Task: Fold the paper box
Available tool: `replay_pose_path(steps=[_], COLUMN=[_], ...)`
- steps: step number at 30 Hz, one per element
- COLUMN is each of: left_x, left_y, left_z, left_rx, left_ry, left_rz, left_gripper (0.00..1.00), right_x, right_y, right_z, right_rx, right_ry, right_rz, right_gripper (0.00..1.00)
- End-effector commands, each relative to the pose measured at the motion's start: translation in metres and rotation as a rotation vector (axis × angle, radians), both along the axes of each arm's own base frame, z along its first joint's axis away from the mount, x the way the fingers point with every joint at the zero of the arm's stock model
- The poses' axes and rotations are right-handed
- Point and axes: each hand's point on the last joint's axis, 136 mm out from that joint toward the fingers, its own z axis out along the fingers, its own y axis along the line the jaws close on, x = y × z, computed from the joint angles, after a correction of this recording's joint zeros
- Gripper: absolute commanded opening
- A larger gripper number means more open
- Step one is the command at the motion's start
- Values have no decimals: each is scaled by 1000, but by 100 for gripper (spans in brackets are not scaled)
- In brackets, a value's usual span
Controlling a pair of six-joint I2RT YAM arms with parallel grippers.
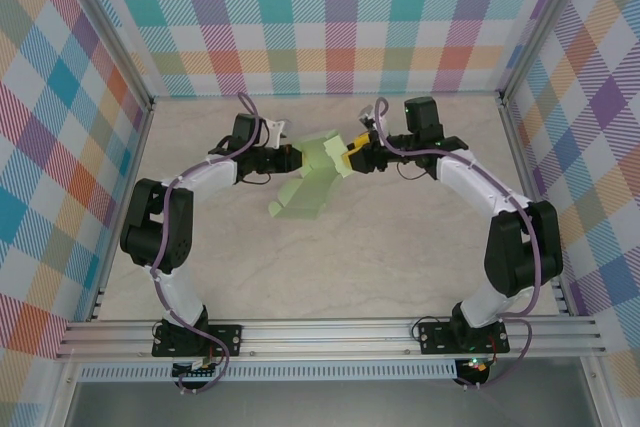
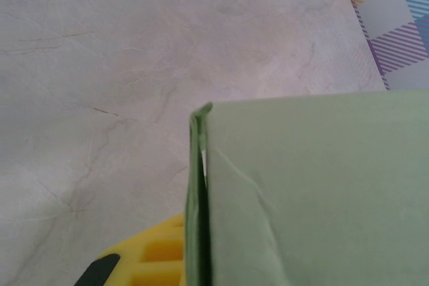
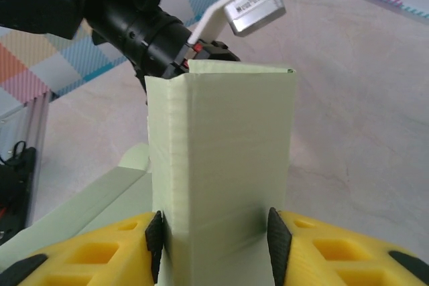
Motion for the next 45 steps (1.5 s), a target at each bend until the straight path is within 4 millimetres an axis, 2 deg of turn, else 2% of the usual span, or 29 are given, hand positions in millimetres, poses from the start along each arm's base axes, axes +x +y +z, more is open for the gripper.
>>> replay_pose_path(steps=[1,5,9,18,21,25,30,32,35,37,41,45], left_x=[-2,-1,-1,-3,0,-2,-2,-2,-5,-8,-14,-21], left_y=[-5,1,3,2,6,2,11,19,28,27,22,16], left_z=[28,28,26,25,24,22,9,2,-4,-4,-8,-7], left_rx=[-27,6,13,11,26,46,89,116,156,169,184,199], left_ry=[-46,-47,-39,-36,4,-6,32,42,62,53,69,57], left_rz=[-12,22,37,36,95,130,250,319,405,420,427,433], left_gripper=[0,0,0,0,0,0,0,0,0,0,0,0], right_x=[14,23,36,34,39,50,62,72,84,86,89,92], right_y=[9,14,9,18,18,16,15,5,-10,-10,-6,-1], right_z=[-11,-24,-30,-35,-44,-56,-62,-65,-73,-78,-85,-88], right_rx=[-77,-163,-202,-168,-206,-270,-368,-408,-434,-430,-424,-424], right_ry=[-46,-104,-152,-173,-218,-276,-374,-387,-363,-346,-308,-304], right_rz=[-82,-180,-305,-274,-323,-406,-520,-618,-741,-758,-776,-790], right_gripper=[48,50,49,49,50,53,54,54,52,50,38,37])
